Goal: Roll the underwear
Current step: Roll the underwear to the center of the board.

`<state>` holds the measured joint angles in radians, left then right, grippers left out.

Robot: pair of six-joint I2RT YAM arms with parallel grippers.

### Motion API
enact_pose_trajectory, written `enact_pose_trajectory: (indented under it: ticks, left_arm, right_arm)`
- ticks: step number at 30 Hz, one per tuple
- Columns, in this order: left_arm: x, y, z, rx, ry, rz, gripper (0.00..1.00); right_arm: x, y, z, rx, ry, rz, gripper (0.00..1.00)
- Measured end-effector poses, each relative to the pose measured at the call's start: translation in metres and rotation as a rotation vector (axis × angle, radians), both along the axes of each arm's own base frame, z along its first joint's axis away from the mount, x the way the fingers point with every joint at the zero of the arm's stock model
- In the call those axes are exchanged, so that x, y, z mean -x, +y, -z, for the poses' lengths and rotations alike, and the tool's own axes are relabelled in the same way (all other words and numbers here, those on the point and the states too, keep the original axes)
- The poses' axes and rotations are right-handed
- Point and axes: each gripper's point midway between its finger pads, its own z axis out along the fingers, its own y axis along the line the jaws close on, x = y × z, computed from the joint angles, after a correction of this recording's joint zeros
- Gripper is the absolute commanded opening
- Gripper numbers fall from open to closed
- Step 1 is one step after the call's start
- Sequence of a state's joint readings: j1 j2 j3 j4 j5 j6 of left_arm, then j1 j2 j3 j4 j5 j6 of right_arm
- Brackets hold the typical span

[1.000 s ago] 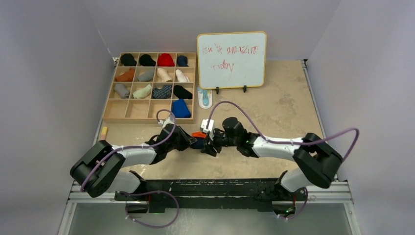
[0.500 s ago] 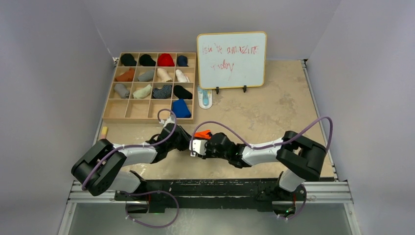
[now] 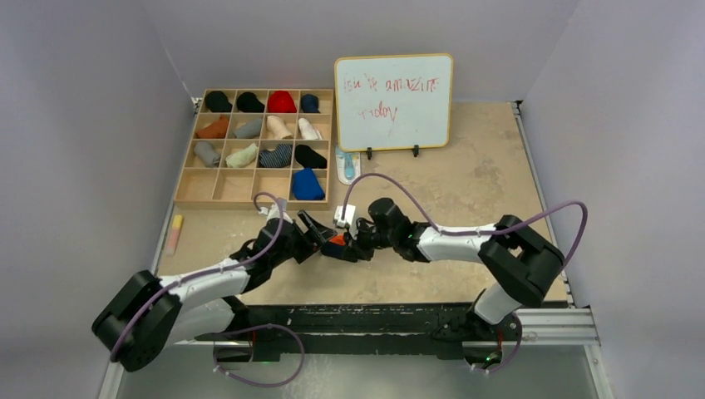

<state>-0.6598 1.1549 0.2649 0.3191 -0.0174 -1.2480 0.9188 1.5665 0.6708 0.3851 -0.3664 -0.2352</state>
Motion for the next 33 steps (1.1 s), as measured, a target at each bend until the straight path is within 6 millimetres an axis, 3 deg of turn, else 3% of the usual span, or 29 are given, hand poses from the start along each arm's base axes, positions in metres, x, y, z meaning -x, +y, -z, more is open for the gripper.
enact_pose_trajectory:
  ticks: [4, 9, 17, 22, 28, 33]
  left_arm:
    - [0.01, 0.009, -0.01, 0.054, -0.055, -0.016, 0.81]
    - [0.027, 0.022, 0.004, 0.054, -0.053, -0.024, 0.81]
    - [0.024, 0.018, 0.007, 0.062, -0.045, -0.028, 0.78]
    - [0.015, 0.011, 0.012, 0.056, -0.013, -0.038, 0.54]
    - [0.009, 0.007, 0.022, 0.032, 0.026, -0.051, 0.19]
    - [0.007, 0.007, 0.023, 0.02, 0.028, -0.054, 0.1]
  right_arm:
    - [0.002, 0.002, 0.0, -0.078, 0.271, 0.031, 0.0]
    - [0.001, 0.01, 0.005, -0.128, 0.55, 0.023, 0.0]
    - [-0.001, 0.013, 0.008, -0.155, 0.726, 0.004, 0.0]
    - [-0.001, 0.015, 0.009, -0.153, 0.754, -0.003, 0.06]
    - [0.001, 0.014, 0.011, -0.141, 0.776, 0.011, 0.27]
    - [-0.005, 0.012, 0.008, -0.103, 0.73, 0.069, 0.45]
